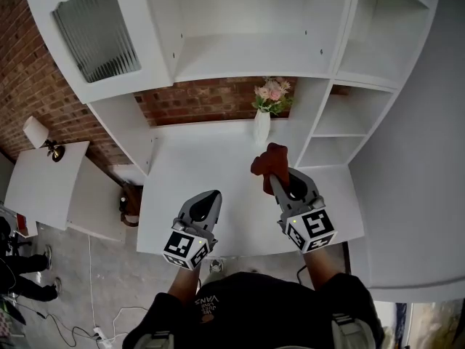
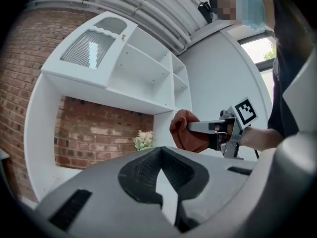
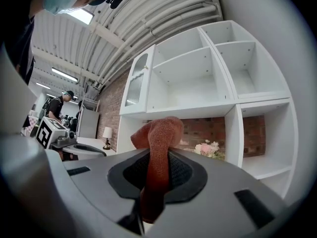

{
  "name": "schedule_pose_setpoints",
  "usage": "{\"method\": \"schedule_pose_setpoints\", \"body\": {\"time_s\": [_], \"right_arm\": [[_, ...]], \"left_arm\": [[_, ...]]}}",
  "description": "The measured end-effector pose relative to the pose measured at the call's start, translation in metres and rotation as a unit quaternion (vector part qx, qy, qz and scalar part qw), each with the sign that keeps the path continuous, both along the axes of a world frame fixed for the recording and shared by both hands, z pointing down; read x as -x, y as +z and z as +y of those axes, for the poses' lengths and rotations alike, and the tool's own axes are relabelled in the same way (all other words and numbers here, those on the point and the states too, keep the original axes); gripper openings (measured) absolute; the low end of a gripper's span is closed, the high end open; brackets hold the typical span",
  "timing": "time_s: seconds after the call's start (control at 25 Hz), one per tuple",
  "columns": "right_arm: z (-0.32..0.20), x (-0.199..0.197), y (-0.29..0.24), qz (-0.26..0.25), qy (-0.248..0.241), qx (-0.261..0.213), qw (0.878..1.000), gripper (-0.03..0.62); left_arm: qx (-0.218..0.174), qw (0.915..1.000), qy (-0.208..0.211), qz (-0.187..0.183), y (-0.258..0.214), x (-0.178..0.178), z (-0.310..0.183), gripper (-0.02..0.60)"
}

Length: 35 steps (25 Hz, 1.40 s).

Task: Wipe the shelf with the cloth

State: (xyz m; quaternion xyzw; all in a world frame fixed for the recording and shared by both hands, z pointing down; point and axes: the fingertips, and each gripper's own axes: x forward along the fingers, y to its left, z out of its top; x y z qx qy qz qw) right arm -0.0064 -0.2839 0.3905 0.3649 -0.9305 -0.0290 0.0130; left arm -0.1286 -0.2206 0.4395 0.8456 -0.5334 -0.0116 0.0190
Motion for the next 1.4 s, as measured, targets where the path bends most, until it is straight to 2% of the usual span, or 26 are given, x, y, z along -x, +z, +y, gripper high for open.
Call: {"method": "schedule_pose_setpoints", "body": {"time_s": [0.28,0.6,0.76,0.96,1.12,1.2,1.4], "right_arm": [[-0.027,0.038,-0.064,-0.012,0.004,-0.066,0.998,0.057],[-0.056,0.078,-0.157,-0.005,-0.004,-0.166,0.986,0.057],[-0.076,0.097,-0.191,-0.003,-0.006,-0.188,0.982,0.057],[-0.108,0.127,-0.220,0.029,-0.017,-0.197,0.980,0.057],[-0.135,0.151,-0.237,0.051,-0.025,-0.191,0.980,0.057],[-0.151,0.165,-0.242,0.054,-0.032,-0.170,0.983,0.057],[-0.196,0.198,-0.243,0.031,-0.059,-0.050,0.997,0.057]], "left_arm": [[0.000,0.9998,0.020,0.006,0.000,0.027,-0.015,0.006],[0.003,0.9992,0.037,0.012,0.001,0.039,-0.017,0.006],[0.005,0.9990,0.044,0.011,0.006,0.041,-0.016,0.006],[0.005,0.9991,0.041,0.013,0.008,0.048,-0.016,0.006],[-0.001,0.9993,0.035,0.011,0.005,0.057,-0.020,0.006],[-0.005,0.9994,0.033,0.013,0.002,0.060,-0.022,0.006],[-0.007,0.9995,0.025,0.016,0.005,0.072,-0.025,0.006]]}}
